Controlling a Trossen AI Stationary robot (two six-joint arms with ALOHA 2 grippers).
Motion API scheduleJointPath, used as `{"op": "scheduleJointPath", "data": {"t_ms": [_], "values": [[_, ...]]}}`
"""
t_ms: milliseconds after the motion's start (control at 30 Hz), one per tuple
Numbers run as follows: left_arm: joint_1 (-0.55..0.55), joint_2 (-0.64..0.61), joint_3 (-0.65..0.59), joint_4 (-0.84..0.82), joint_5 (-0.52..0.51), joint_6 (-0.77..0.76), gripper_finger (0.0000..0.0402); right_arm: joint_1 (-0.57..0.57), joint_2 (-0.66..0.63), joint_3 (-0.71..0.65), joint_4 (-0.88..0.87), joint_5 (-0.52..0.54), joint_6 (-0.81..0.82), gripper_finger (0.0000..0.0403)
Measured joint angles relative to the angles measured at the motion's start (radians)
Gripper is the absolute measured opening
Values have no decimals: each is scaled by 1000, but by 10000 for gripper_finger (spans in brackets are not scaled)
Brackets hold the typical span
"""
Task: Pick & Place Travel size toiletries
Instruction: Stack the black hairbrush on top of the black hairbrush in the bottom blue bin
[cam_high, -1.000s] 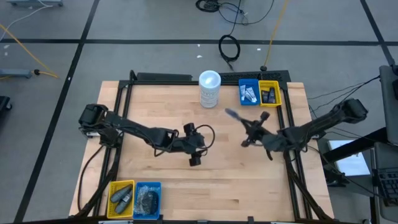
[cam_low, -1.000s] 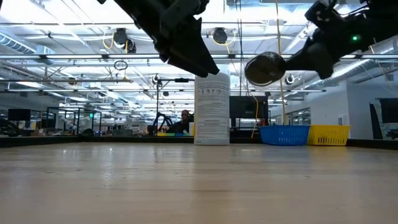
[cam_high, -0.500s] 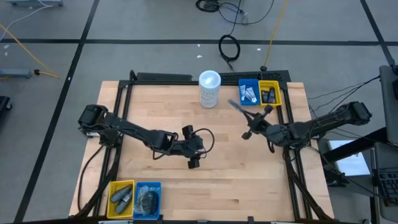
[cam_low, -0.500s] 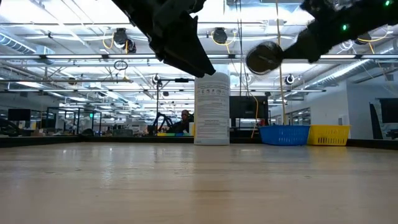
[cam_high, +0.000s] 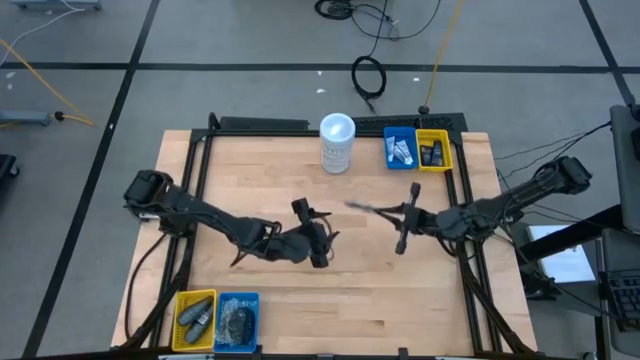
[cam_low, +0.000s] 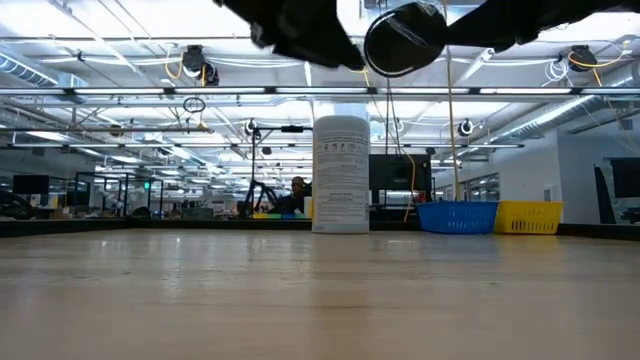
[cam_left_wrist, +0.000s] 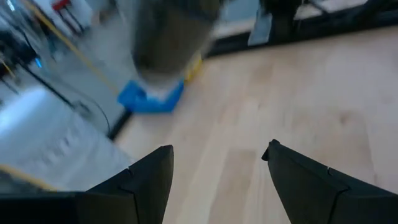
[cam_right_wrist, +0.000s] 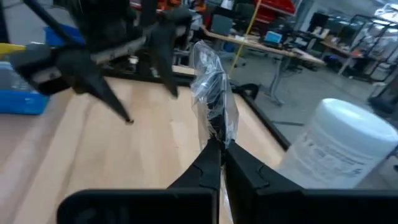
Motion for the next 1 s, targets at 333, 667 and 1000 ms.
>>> {"op": "scheduleJointPath", "data": {"t_ms": [333, 667, 1000], "values": [[-39, -62, 0, 103, -18, 121, 255, 61, 60, 0, 170, -167, -17, 0], [-31, -68, 1, 159, 218, 159, 253, 62, 139, 0, 268, -207, -34, 0], [-29, -68, 1, 173, 267, 150, 69, 62, 141, 0, 278, -210, -34, 0]]}}
